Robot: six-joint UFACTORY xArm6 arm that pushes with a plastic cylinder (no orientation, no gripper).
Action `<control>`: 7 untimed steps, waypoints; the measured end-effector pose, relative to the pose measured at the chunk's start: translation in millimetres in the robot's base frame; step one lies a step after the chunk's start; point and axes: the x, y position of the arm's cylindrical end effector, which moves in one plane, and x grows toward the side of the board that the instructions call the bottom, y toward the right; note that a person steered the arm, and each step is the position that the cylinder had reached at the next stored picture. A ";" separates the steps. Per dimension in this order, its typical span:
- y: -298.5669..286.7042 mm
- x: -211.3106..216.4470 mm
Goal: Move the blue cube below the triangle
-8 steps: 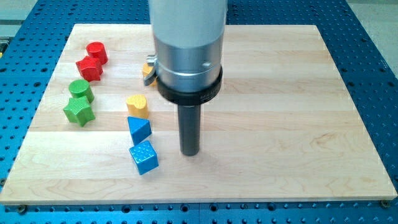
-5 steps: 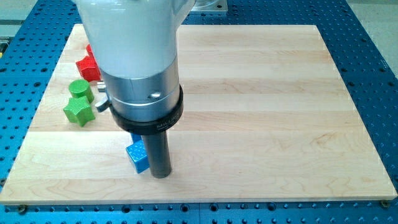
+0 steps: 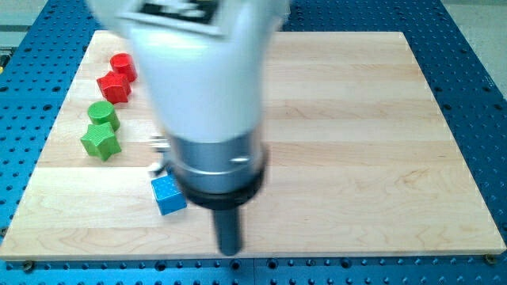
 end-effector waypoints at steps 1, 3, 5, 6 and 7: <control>11.0 -6.8; -7.9 -9.2; -12.7 -43.1; 40.6 -33.7; 102.6 -12.5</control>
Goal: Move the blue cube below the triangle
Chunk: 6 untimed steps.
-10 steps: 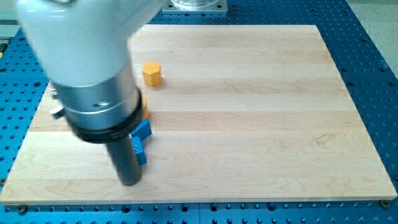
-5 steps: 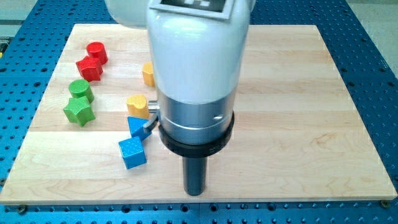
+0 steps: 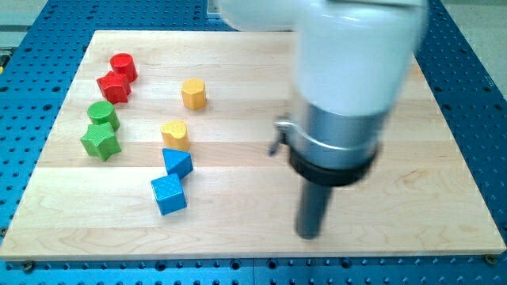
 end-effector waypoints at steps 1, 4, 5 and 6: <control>17.8 4.4; 6.7 -2.2; -33.7 -122.0; -81.5 -207.7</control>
